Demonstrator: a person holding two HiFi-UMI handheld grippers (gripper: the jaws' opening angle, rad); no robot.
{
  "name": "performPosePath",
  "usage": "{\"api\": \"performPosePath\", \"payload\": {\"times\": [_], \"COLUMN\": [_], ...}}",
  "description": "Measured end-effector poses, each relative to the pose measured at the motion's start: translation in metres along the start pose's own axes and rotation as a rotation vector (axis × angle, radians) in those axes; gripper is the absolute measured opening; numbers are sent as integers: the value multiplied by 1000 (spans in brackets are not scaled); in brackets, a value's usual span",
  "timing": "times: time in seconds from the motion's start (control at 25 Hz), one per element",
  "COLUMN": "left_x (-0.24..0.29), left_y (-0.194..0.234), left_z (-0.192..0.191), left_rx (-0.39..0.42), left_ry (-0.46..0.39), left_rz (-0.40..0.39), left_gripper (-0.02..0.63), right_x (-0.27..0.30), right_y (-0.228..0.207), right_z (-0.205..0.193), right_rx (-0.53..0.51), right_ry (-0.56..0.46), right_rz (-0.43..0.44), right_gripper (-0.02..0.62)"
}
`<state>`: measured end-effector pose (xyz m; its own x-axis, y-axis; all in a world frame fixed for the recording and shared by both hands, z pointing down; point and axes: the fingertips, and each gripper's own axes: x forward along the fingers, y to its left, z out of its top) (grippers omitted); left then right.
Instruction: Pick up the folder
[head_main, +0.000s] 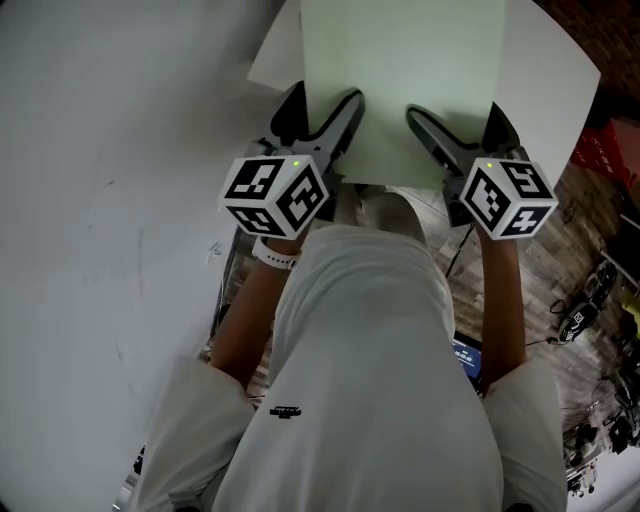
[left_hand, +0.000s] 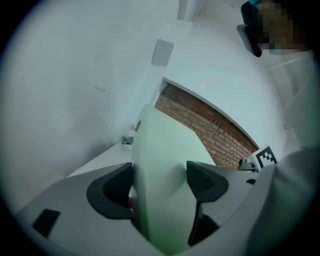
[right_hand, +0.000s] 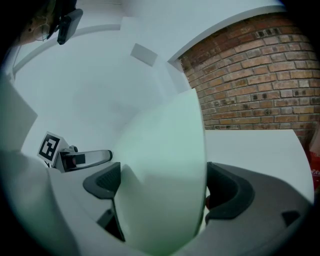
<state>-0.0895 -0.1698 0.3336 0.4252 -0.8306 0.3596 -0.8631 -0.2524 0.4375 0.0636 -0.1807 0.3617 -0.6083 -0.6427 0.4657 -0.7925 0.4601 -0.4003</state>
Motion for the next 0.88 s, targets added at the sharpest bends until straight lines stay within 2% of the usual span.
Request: {"api": "performPosePath", "payload": {"times": [0.64, 0.88], "left_x": [-53, -69], "left_y": [-44, -64], "left_z": [34, 43], "left_rx": [63, 90], "left_ry": [-134, -189], "left_rz": [-27, -58], "left_gripper": [351, 351], "right_x": [-56, -81], "right_y": [37, 46], "right_z": [33, 44], "right_rx": [-97, -136], "right_ry": [-108, -160], "right_rz": [30, 15], "right_gripper": [537, 537]}}
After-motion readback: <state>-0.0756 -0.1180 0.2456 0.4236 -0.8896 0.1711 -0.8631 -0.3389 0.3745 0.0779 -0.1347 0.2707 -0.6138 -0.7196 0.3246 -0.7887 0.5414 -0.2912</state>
